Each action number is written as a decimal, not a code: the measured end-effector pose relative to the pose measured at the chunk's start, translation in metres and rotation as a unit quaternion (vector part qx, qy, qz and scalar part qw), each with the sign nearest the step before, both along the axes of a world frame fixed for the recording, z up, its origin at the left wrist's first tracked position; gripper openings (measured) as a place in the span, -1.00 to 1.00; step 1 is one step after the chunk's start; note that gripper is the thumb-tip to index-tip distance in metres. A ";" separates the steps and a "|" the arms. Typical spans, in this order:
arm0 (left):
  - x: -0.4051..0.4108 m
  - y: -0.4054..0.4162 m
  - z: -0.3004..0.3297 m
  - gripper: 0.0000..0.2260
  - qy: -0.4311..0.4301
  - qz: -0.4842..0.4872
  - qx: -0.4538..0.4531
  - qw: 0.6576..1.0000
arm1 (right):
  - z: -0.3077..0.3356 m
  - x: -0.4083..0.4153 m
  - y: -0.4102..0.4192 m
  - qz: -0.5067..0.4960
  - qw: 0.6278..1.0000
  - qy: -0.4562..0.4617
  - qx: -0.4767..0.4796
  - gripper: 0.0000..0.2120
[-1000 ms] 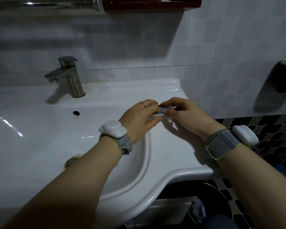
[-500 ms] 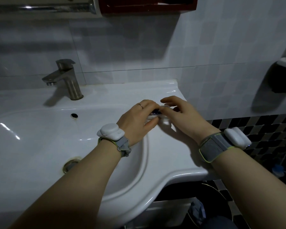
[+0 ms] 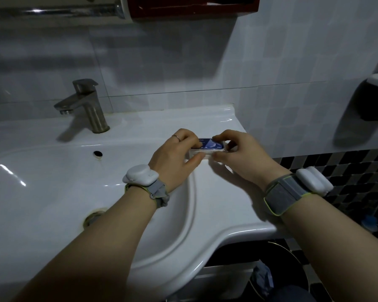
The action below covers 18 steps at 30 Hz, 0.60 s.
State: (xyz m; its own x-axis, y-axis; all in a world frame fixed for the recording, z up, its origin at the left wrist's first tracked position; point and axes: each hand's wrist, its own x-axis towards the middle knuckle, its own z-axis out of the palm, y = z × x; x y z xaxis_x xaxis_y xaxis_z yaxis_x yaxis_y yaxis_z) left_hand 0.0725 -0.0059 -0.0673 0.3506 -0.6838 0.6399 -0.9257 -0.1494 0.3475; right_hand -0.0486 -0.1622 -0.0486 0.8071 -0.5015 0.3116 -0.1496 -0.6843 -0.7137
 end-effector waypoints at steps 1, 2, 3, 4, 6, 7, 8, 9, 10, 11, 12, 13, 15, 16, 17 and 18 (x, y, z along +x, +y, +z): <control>0.000 -0.002 -0.001 -0.86 -0.001 0.000 -0.002 1.000 | 0.000 0.001 -0.001 -0.002 1.000 0.002 -0.002 -0.68; 0.001 -0.004 -0.001 -0.86 -0.001 0.002 -0.002 1.000 | 0.001 0.002 -0.002 -0.002 1.000 0.008 -0.009 -0.69; 0.001 -0.006 -0.001 -0.86 0.000 0.005 -0.001 1.000 | 0.002 0.002 -0.004 0.000 1.000 0.016 -0.021 -0.69; 0.002 -0.008 -0.001 -0.86 0.003 0.008 0.001 1.000 | 0.004 0.002 -0.005 0.004 0.999 0.023 -0.035 -0.70; 0.005 -0.013 0.001 -0.87 0.007 0.012 0.009 1.000 | 0.010 0.003 -0.009 0.012 0.997 0.039 -0.061 -0.70; 0.007 -0.016 0.003 -0.88 0.007 0.013 0.016 1.000 | 0.012 0.005 -0.011 0.014 0.996 0.045 -0.074 -0.69; 0.010 -0.020 0.006 -0.89 0.007 0.016 0.026 1.000 | 0.015 0.007 -0.014 0.016 0.995 0.049 -0.086 -0.68; 0.013 -0.024 0.009 -0.89 0.009 0.020 0.036 0.999 | 0.015 0.009 -0.017 0.017 0.994 0.050 -0.098 -0.68; 0.016 -0.029 0.011 -0.89 0.010 0.024 0.046 0.999 | 0.016 0.012 -0.020 0.018 0.992 0.051 -0.111 -0.67; 0.019 -0.033 0.013 -0.89 0.011 0.028 0.055 0.998 | 0.016 0.016 -0.024 0.018 0.991 0.052 -0.122 -0.67; 0.022 -0.037 0.014 -0.89 0.011 0.030 0.060 0.998 | 0.016 0.019 -0.028 0.017 0.989 0.055 -0.134 -0.67; 0.026 -0.041 0.015 -0.88 0.011 0.032 0.062 0.997 | 0.017 0.023 -0.032 0.018 0.987 0.058 -0.147 -0.68; 0.033 -0.048 0.016 -0.88 0.011 0.037 0.061 0.997 | 0.015 0.032 -0.038 0.020 0.983 0.065 -0.172 -0.68; 0.036 -0.052 0.016 -0.88 0.010 0.040 0.059 0.997 | 0.014 0.037 -0.042 0.020 0.981 0.066 -0.181 -0.69; 0.040 -0.056 0.016 -0.88 0.010 0.043 0.056 0.997 | 0.013 0.041 -0.046 0.020 0.980 0.066 -0.186 -0.69; 0.042 -0.059 0.016 -0.88 0.010 0.046 0.054 0.997 | 0.012 0.045 -0.049 0.021 0.980 0.065 -0.189 -0.69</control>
